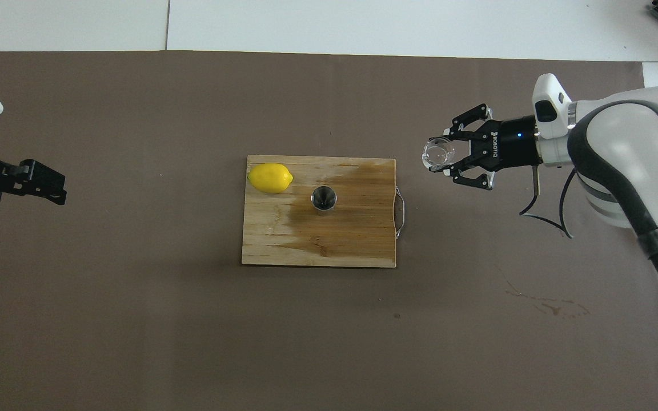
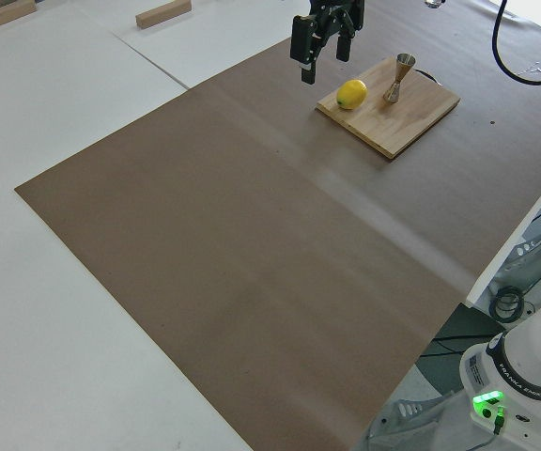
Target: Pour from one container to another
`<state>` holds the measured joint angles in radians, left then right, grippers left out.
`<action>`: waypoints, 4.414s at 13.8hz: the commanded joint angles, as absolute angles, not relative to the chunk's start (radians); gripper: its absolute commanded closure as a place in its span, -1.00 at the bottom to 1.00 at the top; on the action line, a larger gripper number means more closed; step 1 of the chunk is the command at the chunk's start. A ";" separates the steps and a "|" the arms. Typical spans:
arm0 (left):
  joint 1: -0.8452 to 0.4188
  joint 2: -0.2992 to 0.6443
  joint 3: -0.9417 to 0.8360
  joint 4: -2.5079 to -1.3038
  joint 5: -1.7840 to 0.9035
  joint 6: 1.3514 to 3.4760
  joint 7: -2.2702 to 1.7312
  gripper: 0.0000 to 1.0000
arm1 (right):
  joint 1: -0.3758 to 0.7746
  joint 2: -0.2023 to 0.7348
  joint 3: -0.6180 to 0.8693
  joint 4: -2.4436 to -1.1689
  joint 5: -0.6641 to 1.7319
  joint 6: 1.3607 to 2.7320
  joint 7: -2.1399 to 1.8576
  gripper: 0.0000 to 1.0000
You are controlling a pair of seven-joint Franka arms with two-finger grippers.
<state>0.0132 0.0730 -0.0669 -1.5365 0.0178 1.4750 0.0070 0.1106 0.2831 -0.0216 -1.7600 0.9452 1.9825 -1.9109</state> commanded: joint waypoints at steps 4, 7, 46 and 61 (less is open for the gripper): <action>-0.011 0.017 -0.061 -1.588 0.029 1.522 0.032 -1.00 | 0.267 0.245 -0.028 -1.812 0.876 2.103 -1.844 1.00; -0.011 0.015 -0.061 -1.589 0.025 1.516 0.025 -1.00 | 0.301 0.236 -0.028 -1.838 0.832 2.169 -1.812 1.00; 0.006 0.014 -0.060 -1.591 0.025 1.508 0.025 -1.00 | 0.480 0.261 -0.046 -1.804 0.497 2.267 -1.345 1.00; 0.006 0.014 -0.060 -1.591 0.025 1.508 0.025 -1.00 | 0.531 0.288 -0.046 -1.694 0.239 2.166 -1.089 1.00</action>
